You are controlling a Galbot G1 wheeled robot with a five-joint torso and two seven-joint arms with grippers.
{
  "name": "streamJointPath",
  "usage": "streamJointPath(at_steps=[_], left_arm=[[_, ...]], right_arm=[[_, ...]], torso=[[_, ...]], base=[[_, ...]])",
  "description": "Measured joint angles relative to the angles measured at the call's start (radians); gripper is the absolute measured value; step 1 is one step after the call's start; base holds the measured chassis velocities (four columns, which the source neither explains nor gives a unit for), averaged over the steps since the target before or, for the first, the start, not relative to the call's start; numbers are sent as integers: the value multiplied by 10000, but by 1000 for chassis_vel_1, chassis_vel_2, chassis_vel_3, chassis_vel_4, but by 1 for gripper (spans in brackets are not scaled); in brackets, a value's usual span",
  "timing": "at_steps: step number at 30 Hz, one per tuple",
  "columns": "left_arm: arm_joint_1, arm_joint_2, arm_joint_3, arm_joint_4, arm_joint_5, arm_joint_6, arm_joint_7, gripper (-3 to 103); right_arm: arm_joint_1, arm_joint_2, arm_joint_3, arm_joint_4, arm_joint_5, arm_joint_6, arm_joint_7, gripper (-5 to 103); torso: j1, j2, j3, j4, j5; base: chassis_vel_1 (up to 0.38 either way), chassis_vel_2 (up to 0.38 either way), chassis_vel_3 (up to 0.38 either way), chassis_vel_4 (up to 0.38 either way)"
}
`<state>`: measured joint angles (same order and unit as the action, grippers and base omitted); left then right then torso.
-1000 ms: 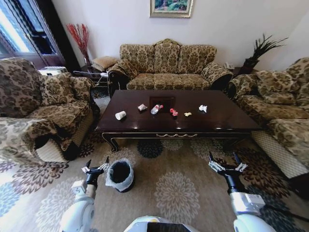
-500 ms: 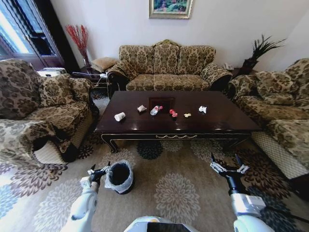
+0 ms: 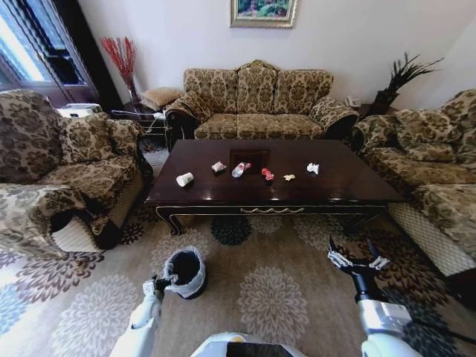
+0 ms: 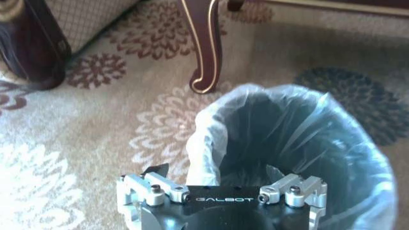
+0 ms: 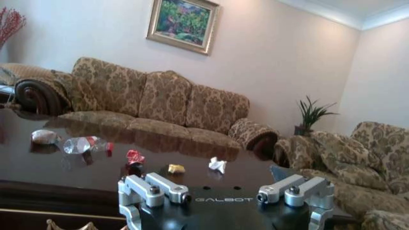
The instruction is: Move to the front of the table and place the trash on the table into the trash bin.
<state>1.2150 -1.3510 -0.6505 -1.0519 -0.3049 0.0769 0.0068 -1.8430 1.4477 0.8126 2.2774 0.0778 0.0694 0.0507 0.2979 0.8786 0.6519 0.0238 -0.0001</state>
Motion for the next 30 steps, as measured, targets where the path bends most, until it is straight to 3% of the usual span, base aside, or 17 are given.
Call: streamJointPath(at_steps=[8,17,20,22,24,26,30], left_arm=[[-1795,75,424,1809,-54,44,-94,100],[-2612,120,664,2731,124,256,-281,102],[-2763,117,620,3004,341,370,-535,93],[-2824,113,575,3114,420,381,-644,93],[-2950,119,448,3366,630,386,-784,76],[-2961,134,432,3402,686,387,-784,76],[-3019,156,417,3509,797,432,-769,54]], right_arm=[[-100,104,73,70,-96,-27,107,100],[-105,238,106,-7,-151,30,143,100],[-89,227,117,25,-152,31,179,100],[-83,215,120,37,-151,31,185,100],[-80,190,122,49,-150,34,195,100],[-80,187,120,49,-150,36,195,100],[-83,187,98,45,-150,52,195,100]], torso=[[0,-1,0,-4,0],[0,-1,-1,-2,1],[0,-1,0,2,0],[0,-1,-1,1,0],[0,-1,-1,0,1],[0,-1,-1,0,0],[0,-1,-1,-1,1]], base=[[0,0,0,0],[0,0,0,0],[0,0,0,0],[0,0,0,0],[0,0,0,0],[0,0,0,0],[0,0,0,0]])
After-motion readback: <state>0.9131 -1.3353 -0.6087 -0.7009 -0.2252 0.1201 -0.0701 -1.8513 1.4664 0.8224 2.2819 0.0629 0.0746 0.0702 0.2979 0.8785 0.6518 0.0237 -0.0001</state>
